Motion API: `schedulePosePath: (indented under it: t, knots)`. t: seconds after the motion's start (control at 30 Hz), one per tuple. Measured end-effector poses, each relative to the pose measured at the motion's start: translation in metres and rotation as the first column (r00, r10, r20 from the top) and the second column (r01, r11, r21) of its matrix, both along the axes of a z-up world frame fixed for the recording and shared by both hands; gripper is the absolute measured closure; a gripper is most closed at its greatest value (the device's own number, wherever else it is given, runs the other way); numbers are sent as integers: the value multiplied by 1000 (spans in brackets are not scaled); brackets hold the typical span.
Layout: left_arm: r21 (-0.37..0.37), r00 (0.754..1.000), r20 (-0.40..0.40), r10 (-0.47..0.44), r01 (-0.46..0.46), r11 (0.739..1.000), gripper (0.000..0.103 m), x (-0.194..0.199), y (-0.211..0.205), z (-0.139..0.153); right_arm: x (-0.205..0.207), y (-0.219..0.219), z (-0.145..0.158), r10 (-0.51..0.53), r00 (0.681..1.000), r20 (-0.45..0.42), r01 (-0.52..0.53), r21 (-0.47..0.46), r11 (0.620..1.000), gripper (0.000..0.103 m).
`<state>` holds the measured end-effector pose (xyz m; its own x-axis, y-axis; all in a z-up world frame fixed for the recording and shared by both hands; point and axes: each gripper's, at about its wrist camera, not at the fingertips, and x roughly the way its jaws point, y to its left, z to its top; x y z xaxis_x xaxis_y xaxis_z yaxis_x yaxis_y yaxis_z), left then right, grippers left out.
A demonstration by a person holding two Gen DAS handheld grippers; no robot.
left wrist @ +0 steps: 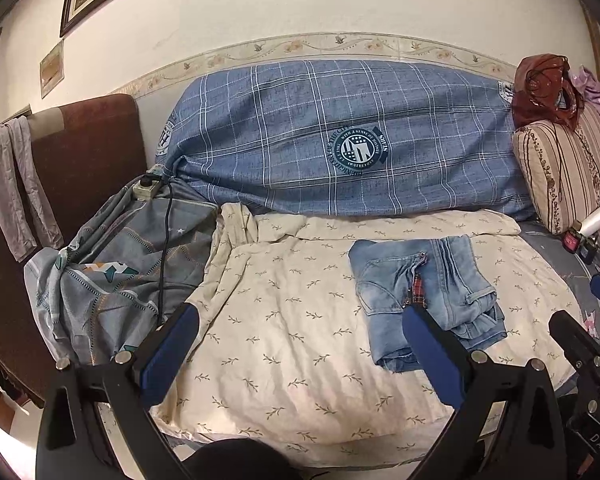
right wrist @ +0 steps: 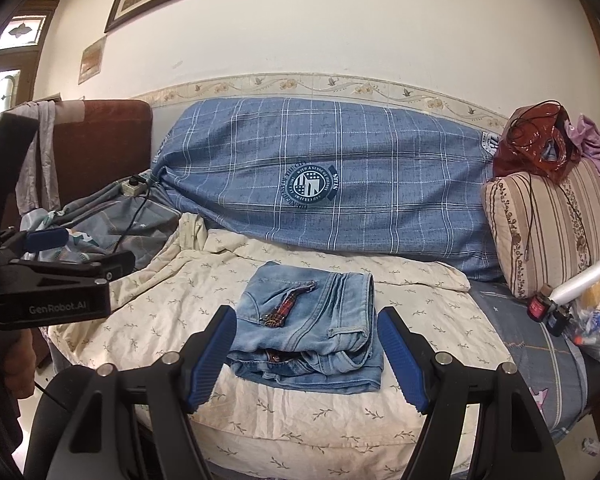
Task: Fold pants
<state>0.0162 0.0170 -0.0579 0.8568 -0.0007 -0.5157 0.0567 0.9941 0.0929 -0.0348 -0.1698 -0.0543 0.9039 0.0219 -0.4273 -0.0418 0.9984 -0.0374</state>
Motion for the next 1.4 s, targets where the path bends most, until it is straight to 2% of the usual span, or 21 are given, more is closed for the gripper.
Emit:
schedulePosePath:
  t: [0.6,1.1,1.4]
  knots:
    - [-9,998,-37,-57,57,998,2,3,-5,-9,5,-4,-7,-2,1000,-23,2,16,1000,27]
    - [-23,996,-66,-66,64,998,2,9,-5,-13,13,-4,-14,3,999,-47,-2,21,1000,27]
    - [-43,992,-111,-59,55,998,2,19,0,-24,19,-4,-21,5,997,-72,-3,22,1000,27]
